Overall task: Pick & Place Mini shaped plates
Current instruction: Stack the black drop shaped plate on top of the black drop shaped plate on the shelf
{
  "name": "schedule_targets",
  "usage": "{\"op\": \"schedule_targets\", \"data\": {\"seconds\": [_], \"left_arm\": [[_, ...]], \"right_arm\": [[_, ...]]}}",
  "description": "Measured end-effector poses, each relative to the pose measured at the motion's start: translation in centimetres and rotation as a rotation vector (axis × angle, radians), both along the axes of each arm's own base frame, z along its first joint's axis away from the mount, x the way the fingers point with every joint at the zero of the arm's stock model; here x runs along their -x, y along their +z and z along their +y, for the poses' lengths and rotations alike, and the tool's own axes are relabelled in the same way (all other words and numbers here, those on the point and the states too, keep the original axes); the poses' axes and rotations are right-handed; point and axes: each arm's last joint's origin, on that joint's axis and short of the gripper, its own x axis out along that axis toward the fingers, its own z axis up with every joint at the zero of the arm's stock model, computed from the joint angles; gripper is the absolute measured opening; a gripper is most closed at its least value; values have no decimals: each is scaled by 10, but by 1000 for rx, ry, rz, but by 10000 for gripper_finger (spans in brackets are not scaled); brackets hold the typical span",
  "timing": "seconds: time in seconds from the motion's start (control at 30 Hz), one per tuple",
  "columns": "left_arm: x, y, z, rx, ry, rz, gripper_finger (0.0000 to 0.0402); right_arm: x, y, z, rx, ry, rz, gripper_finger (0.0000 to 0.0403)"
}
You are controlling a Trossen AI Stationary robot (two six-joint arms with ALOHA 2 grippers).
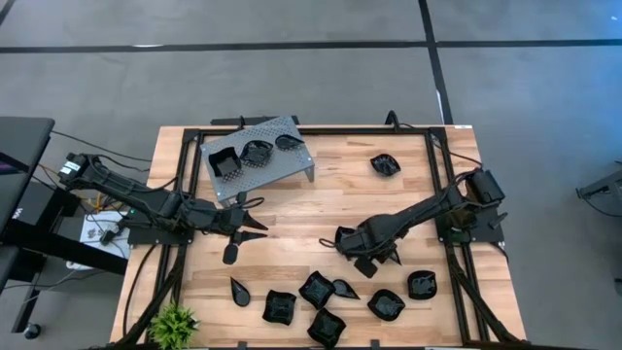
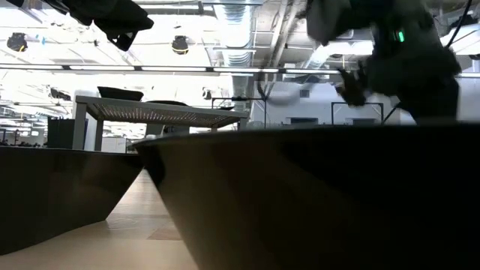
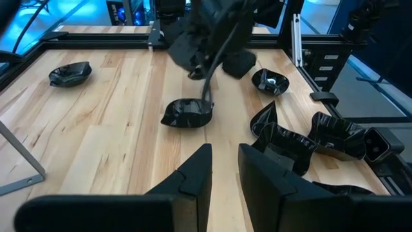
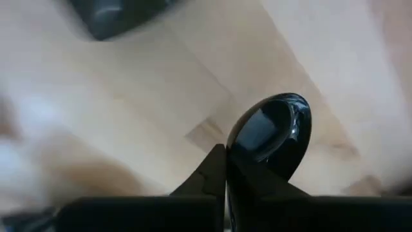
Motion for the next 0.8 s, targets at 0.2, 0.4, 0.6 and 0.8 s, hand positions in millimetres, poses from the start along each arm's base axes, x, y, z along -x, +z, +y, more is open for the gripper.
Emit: {"op": "schedule_targets", "data": {"seconds": [0.2,0.4,0.6,0.8], "left_arm": [[0,0,0,2,0,-4,78],[0,0,0,2,0,-4,78],[0,0,0,2,0,-4,78],[0,0,0,2,0,-4,78]], "right_arm": [[-29,52,-4,184,210,-197,5],[-63,87,-23,329,463,-450,6],[-95,111,-65,518,657,-644,11],[-114,135,-115,711,761,-770,5]]}}
